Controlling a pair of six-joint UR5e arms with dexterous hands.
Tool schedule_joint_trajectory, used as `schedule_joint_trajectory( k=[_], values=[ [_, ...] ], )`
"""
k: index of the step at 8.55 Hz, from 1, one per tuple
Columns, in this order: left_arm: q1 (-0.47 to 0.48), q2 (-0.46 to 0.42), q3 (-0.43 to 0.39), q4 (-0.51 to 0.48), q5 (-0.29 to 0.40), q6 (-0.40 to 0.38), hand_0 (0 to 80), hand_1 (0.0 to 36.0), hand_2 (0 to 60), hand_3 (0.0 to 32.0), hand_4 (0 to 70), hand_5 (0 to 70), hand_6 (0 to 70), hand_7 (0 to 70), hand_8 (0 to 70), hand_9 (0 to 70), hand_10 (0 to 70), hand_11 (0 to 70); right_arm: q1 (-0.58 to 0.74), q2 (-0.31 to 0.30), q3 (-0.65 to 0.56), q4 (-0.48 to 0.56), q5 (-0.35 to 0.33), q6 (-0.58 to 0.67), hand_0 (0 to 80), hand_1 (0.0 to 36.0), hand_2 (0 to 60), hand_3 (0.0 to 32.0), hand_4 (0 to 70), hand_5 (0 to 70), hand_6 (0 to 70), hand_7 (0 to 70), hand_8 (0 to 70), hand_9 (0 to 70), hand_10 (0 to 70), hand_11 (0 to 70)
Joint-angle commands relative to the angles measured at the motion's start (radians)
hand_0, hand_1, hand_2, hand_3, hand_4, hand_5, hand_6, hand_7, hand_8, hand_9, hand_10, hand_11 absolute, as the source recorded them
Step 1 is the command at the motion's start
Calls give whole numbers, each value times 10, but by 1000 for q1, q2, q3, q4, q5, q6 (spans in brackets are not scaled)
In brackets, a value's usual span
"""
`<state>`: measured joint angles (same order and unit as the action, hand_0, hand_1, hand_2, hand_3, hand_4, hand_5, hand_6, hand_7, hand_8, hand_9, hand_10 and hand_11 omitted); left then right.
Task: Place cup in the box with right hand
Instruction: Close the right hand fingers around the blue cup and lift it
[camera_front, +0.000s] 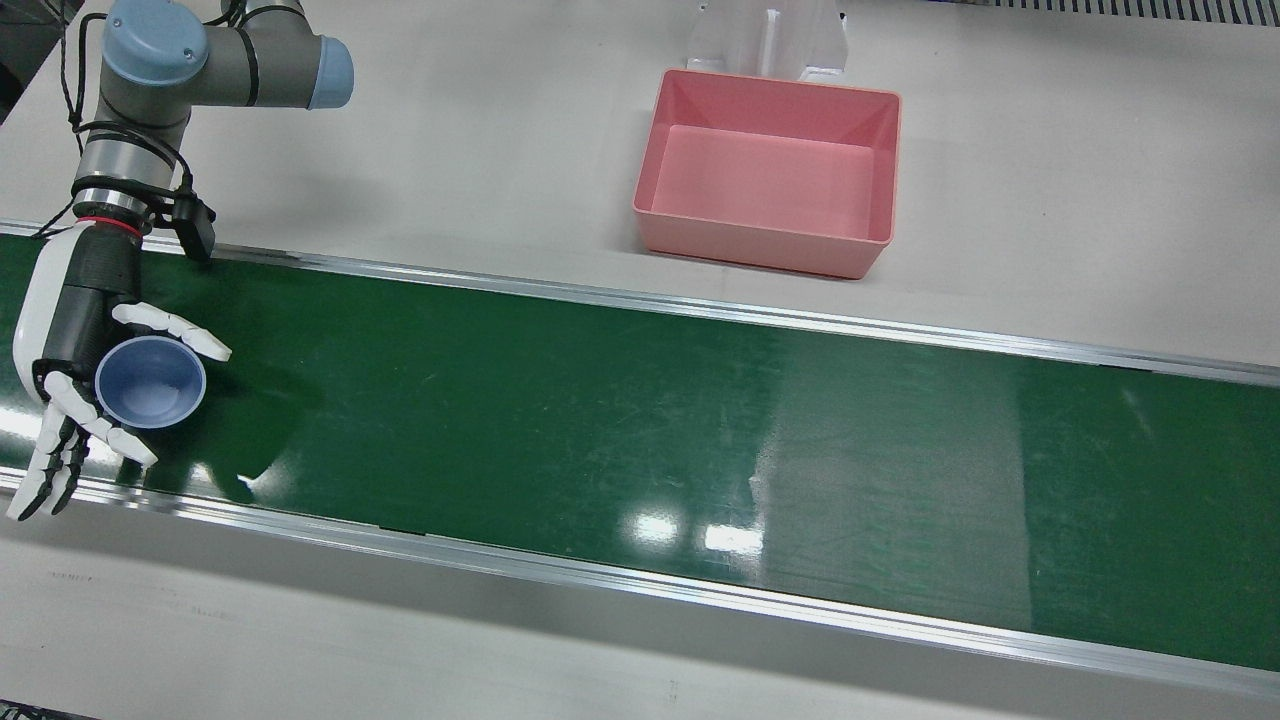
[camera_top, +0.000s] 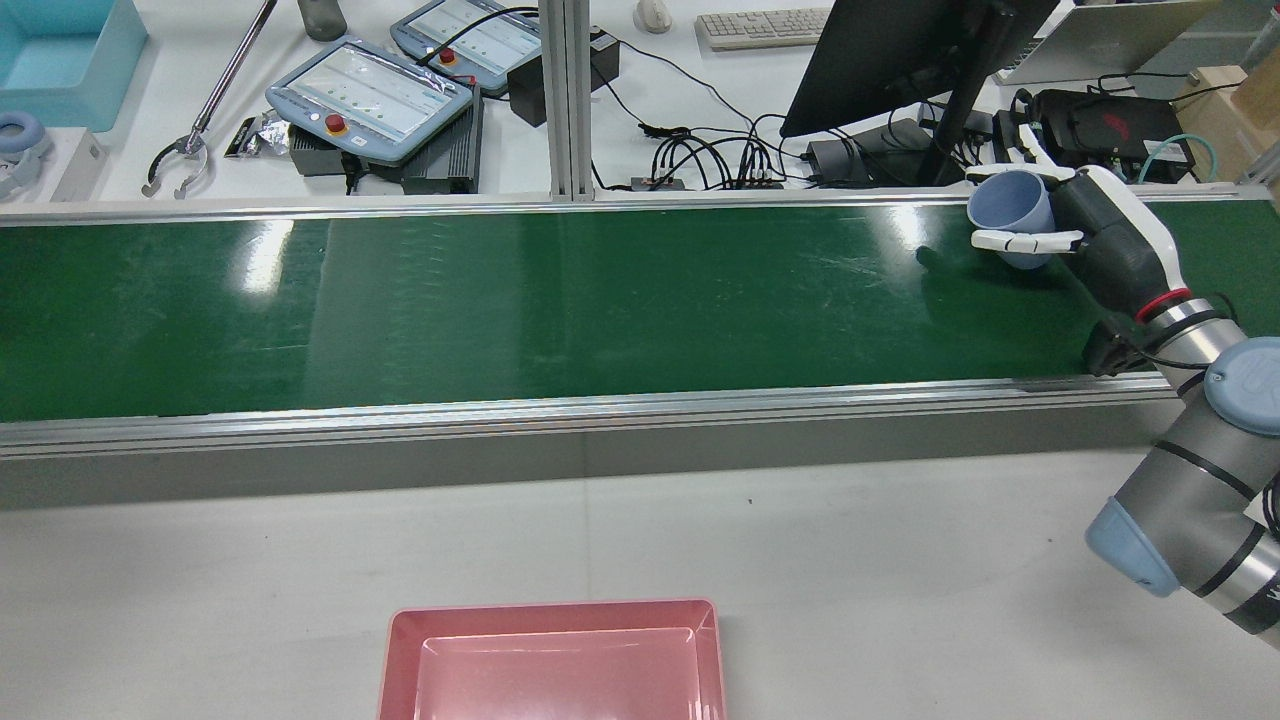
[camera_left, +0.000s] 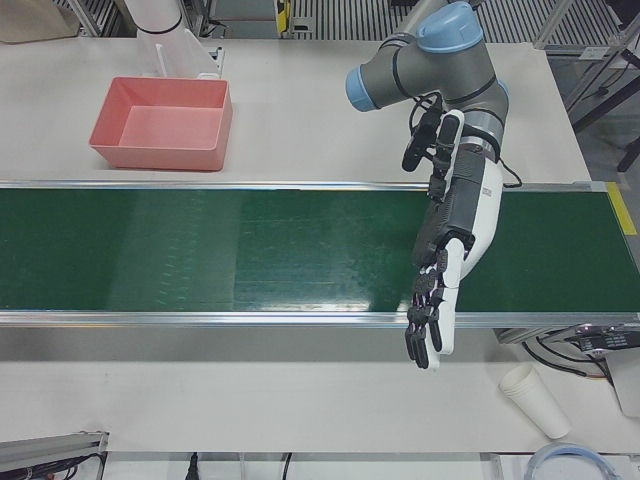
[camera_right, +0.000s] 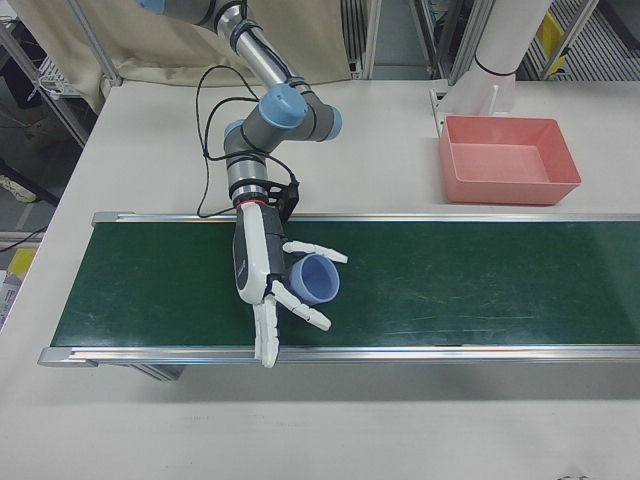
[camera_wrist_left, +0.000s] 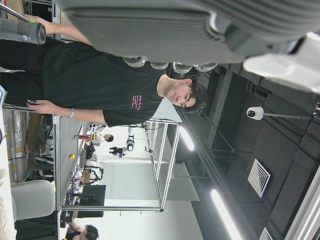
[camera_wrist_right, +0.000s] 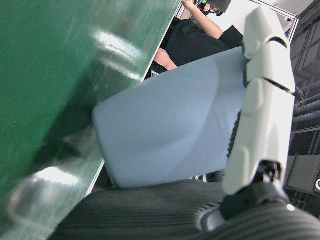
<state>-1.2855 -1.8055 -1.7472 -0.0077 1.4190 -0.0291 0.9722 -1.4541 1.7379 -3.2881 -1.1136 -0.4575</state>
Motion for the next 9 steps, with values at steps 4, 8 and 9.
schedule_joint_trajectory(
  k=[4, 8, 9],
  values=[
    [0, 0, 0, 0, 1, 0, 0, 0, 0, 0, 0, 0, 0, 0, 0, 0, 0, 0, 3, -6, 110, -13, 21, 63, 744, 360, 600, 0, 260, 335, 560, 700, 700, 700, 700, 700],
    [0, 0, 0, 0, 1, 0, 0, 0, 0, 0, 0, 0, 0, 0, 0, 0, 0, 0, -38, 24, 323, -79, 20, -10, 800, 360, 600, 0, 267, 310, 524, 700, 700, 700, 668, 700],
    [0, 0, 0, 0, 0, 0, 0, 0, 0, 0, 0, 0, 0, 0, 0, 0, 0, 0, -67, 43, 365, -97, 20, -19, 800, 360, 600, 0, 247, 307, 520, 700, 700, 700, 663, 700]
  ],
)
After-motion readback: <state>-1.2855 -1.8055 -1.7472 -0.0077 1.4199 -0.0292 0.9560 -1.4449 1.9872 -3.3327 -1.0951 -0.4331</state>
